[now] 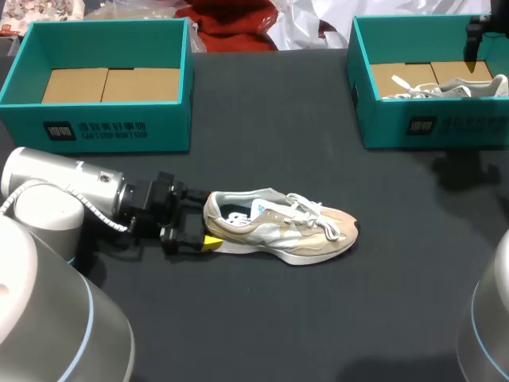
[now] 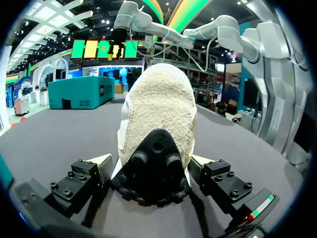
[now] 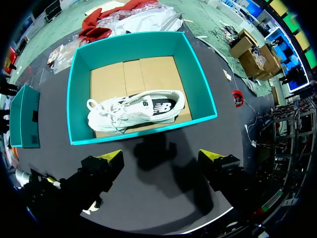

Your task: Take the shoe out of the shoebox, open the shoe tongue, remove and reinsert the insole, then place the shoe into the shoebox

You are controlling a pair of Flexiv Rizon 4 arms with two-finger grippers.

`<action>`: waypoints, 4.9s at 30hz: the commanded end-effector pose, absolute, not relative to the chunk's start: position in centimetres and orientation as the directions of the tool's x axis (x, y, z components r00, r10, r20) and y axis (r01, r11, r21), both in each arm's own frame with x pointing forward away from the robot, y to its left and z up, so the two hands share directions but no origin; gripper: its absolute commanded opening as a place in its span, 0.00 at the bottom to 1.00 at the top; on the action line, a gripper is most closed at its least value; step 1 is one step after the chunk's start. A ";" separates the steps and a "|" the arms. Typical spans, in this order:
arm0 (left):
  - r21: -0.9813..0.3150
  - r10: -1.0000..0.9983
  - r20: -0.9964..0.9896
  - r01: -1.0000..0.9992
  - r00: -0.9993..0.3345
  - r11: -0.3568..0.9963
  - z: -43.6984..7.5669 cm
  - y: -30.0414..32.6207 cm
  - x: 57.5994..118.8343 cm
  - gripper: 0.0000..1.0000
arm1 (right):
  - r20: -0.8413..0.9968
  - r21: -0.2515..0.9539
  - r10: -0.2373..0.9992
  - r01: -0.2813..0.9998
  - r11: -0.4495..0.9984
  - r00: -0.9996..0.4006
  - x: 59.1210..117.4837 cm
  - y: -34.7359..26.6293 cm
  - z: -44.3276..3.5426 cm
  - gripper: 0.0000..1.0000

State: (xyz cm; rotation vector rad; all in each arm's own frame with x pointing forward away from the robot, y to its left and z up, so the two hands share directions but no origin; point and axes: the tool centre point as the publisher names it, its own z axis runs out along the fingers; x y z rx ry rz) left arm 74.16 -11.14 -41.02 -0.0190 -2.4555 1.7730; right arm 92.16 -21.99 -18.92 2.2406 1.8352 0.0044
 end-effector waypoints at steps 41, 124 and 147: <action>-0.968 0.121 0.075 -0.043 -0.990 0.248 -40.8 -14.5 73.3 1.00 | -0.151 0.191 0.966 0.965 -0.179 0.209 92.1 -22.0 -19.0 1.00; -0.966 0.097 0.082 -0.055 -0.992 0.251 -41.1 -14.1 73.0 0.00 | -0.166 0.177 0.966 0.970 -0.167 0.197 76.1 7.8 -16.7 1.00; -0.966 0.097 0.082 -0.055 -0.992 0.251 -41.1 -14.1 73.0 0.00 | -0.117 0.160 0.958 0.957 -0.243 0.263 72.5 16.2 -20.8 1.00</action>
